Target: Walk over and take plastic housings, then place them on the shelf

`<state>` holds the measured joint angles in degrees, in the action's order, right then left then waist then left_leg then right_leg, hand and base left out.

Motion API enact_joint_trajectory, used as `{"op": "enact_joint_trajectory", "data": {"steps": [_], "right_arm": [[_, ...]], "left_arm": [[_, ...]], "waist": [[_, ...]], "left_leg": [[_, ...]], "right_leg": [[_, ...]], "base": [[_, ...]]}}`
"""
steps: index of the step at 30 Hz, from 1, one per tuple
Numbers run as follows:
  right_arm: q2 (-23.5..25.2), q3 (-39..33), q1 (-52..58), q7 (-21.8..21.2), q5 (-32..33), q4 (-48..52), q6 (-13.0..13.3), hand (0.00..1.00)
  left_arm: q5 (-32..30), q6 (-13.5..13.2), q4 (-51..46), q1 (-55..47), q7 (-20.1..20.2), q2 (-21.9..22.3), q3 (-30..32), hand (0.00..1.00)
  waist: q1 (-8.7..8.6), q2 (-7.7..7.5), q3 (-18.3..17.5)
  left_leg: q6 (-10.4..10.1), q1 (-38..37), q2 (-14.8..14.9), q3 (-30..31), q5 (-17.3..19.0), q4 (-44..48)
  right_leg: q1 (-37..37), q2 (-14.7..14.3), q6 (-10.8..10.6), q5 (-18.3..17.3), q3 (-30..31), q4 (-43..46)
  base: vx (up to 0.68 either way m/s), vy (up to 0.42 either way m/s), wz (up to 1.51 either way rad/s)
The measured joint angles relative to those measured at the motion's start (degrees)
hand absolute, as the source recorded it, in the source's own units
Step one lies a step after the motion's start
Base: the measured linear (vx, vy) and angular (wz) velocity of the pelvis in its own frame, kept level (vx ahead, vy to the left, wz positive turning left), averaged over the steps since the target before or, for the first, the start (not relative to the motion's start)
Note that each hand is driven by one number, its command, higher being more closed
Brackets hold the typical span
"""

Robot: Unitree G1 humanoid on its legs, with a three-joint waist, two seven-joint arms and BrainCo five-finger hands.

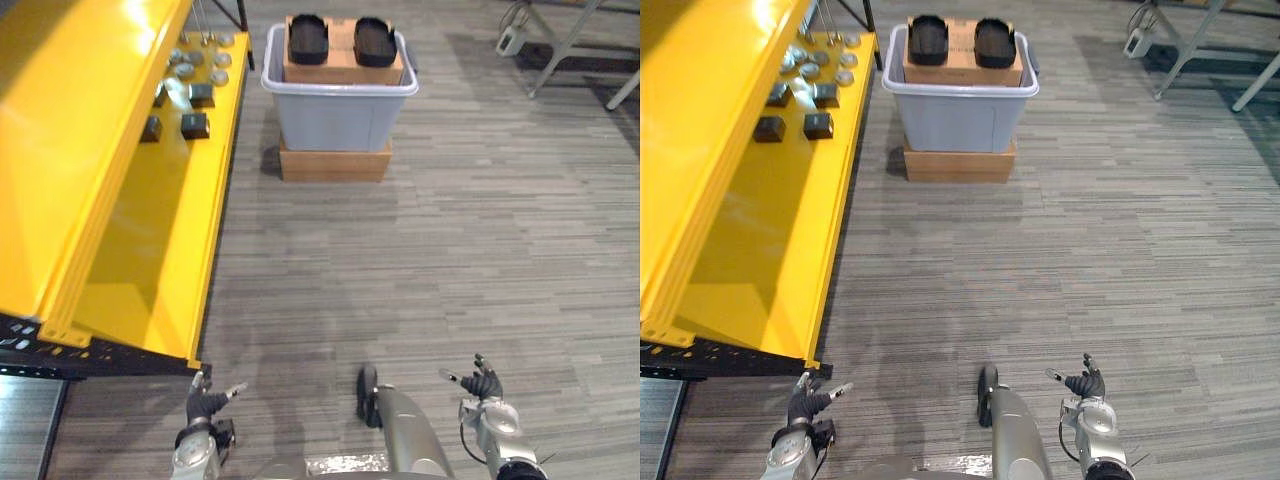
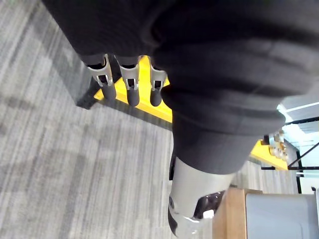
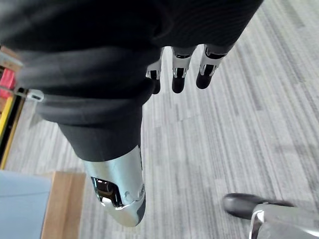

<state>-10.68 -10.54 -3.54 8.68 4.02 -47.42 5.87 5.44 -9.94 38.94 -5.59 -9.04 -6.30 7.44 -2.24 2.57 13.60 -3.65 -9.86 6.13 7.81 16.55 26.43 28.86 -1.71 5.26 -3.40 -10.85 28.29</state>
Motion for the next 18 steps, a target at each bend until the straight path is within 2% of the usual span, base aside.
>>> {"op": "enact_joint_trajectory", "data": {"steps": [1, 2, 3, 4, 5, 6, 8, 9, 10, 11, 12, 13, 14, 15, 16, 17, 18], "right_arm": [[0.07, 0.34, 0.19, 0.01, 0.02, -0.04, 0.01, 0.00], [0.36, 1.33, 0.70, 0.06, 0.08, 0.01, 0.27, 0.00], [0.75, 1.79, 0.87, 0.12, 0.39, 0.09, 0.36, 0.00], [1.33, 2.28, 1.02, 0.13, 0.90, 0.15, 0.52, 0.00], [1.50, 2.34, 1.06, 0.13, 1.16, 0.16, 0.54, 0.00], [1.63, 2.30, 0.96, 0.23, 1.66, 0.18, 0.54, 0.00], [1.73, 2.20, -0.23, 0.43, 2.38, 0.14, 0.53, 0.00], [1.71, 2.16, -0.96, 0.41, 2.40, -0.50, 0.50, 0.00], [1.65, 2.12, -1.05, 0.41, 2.41, -0.83, 0.47, 0.00], [1.56, 1.46, -0.97, 0.42, 2.43, -1.02, 0.43, 0.00], [1.53, 0.94, -1.03, 0.43, 2.46, -1.04, 0.44, 0.00], [1.35, -0.09, -1.04, 0.53, 2.52, -1.19, 0.44, 0.00], [1.35, -0.31, -0.98, 0.74, 2.53, -1.39, 0.40, 0.00], [1.52, -0.20, -0.62, 0.95, 2.53, -1.39, 0.31, 0.00], [1.85, -0.28, 0.30, 1.05, 2.51, -1.18, 0.26, 0.00], [2.37, -0.56, 1.15, 1.07, 2.50, -0.75, 0.24, 0.00], [2.76, -0.84, 1.58, 1.01, 2.51, -0.55, 0.24, 0.00]], "left_arm": [[-0.07, 0.01, 0.38, -0.17, 0.01, 0.05, 0.07, 0.00], [-0.12, -0.02, 0.99, -0.88, 0.05, 0.10, 0.27, 0.00], [-0.14, 0.00, 1.13, -1.00, 0.15, 0.06, 0.47, 0.00], [-0.15, 0.04, 1.20, -1.22, 0.17, 0.14, 0.83, 0.00], [-0.14, 0.09, 1.20, -1.24, 0.18, 0.29, 0.83, 0.00], [-0.13, 0.09, 1.09, -1.26, 0.18, 0.79, 0.88, 0.00], [-0.09, 0.06, 1.01, -1.80, 0.16, 1.32, 1.02, 0.00], [-0.08, 0.08, 0.97, -2.42, 0.17, 1.48, 1.01, 0.00], [-0.07, 0.09, 0.97, -2.54, 0.19, 1.57, 0.98, 0.00], [-0.06, 0.08, 0.89, -3.28, 0.19, 2.20, 1.08, 0.00], [-0.06, 0.09, 0.93, -3.75, 0.21, 2.57, 1.08, 0.00], [-0.07, 0.10, 1.00, -4.50, 0.24, 3.40, 1.06, 0.00], [-0.07, 0.11, 1.11, -4.65, 0.23, 3.65, 1.07, 0.00], [-0.08, 0.16, 1.16, -4.90, 0.23, 3.77, 1.13, 0.00], [-0.11, 0.19, 1.14, -5.38, 0.25, 4.07, 1.44, 0.00], [-0.11, 0.43, 1.16, -5.07, 0.25, 4.51, 1.53, 0.00], [-0.09, 0.55, 1.15, -4.82, 0.25, 4.65, 1.50, 0.00]], "waist": [[0.07, 0.07, 0.05], [0.33, 0.17, 0.13], [0.42, 0.09, 0.20], [1.28, -0.33, 0.36], [1.87, -0.58, 0.49], [3.37, -0.87, 0.69], [4.49, -0.68, 0.97], [5.63, -0.79, 1.37], [6.26, -0.88, 1.68], [6.66, -0.91, 2.10], [6.77, -0.74, 2.14], [7.80, 0.22, 1.71], [8.27, 0.35, 1.57], [9.16, -0.44, 1.17], [9.32, -1.70, 0.31], [9.13, -2.67, -0.17], [9.26, -3.00, -0.38]], "left_leg": [[1.44, 2.27, 0.03, 0.15, -5.73, 7.28], [3.04, 7.76, 1.75, -0.62, -12.72, 21.84], [3.62, 10.35, 3.08, -2.19, -12.05, 27.79], [5.06, 14.73, 5.37, -5.75, -9.83, 36.99], [5.54, 16.94, 5.92, -7.26, -8.67, 39.72], [6.05, 21.30, 5.50, -9.09, -6.49, 42.11], [4.95, 29.29, 1.86, -9.77, -3.19, 37.97], [4.52, 31.93, -1.11, -9.92, -2.31, 30.20], [4.38, 32.58, -2.71, -9.97, -2.39, 24.70], [2.67, 33.34, -5.81, -10.14, -3.99, 8.38], [1.53, 33.28, -6.54, -10.50, -5.82, 1.34], [1.59, 33.26, -7.15, -11.02, -10.11, -9.32], [2.54, 33.31, -7.41, -11.12, -12.78, -10.66], [5.56, 33.32, -8.36, -11.53, -15.18, -9.58], [8.99, 33.36, -9.21, -12.89, -17.42, -8.56], [10.61, 32.97, -10.06, -13.83, -16.44, -6.76], [10.81, 32.28, -10.44, -13.97, -15.32, -6.32]], "right_leg": [[-3.21, -1.01, 0.70, -1.45, -0.19, -1.30], [-10.82, -3.35, 1.64, -2.47, 0.04, -6.74], [-13.83, -4.30, 2.00, -2.69, 0.19, -8.94], [-19.08, -5.57, 2.41, -2.93, 0.99, -12.40], [-21.42, -5.98, 2.65, -3.08, 1.81, -13.79], [-25.52, -6.18, 3.12, -3.40, 3.17, -16.46], [-31.40, -6.09, 3.58, -3.84, 5.39, -21.47], [-33.97, -5.63, 3.33, -4.47, 7.15, -23.32], [-35.23, -5.23, 3.17, -4.94, 7.88, -23.96], [-38.26, -4.38, 2.38, -6.12, 8.83, -25.68], [-39.32, -4.34, 2.23, -6.45, 9.30, -26.56], [-40.96, -4.42, 1.40, -7.35, 10.34, -28.32], [-41.87, -4.18, 0.91, -8.05, 11.13, -28.84], [-42.62, -3.26, -0.34, -9.70, 11.93, -28.42], [-42.59, -1.90, -2.04, -12.19, 12.21, -25.66], [-41.13, -0.69, -4.34, -13.65, 11.97, -20.03], [-39.76, -0.24, -5.31, -14.19, 12.02, -15.69]], "base": [[0.53, -0.225, 0.07], [0.76, -0.325, 0.04], [0.71, -0.293, -0.02], [0.56, -0.225, -0.11], [0.51, -0.182, -0.30], [0.46, -0.132, -0.34], [0.52, -0.083, -0.43], [0.42, -0.006, -0.49], [0.50, 0.038, -0.48], [0.34, 0.036, -0.27], [0.53, 0.090, -0.39], [0.38, 0.089, -0.41], [0.48, 0.120, -0.54], [0.47, 0.116, -0.34], [0.65, 0.135, -0.12], [0.79, 0.157, 0.02], [0.78, 0.163, 0.10]]}}
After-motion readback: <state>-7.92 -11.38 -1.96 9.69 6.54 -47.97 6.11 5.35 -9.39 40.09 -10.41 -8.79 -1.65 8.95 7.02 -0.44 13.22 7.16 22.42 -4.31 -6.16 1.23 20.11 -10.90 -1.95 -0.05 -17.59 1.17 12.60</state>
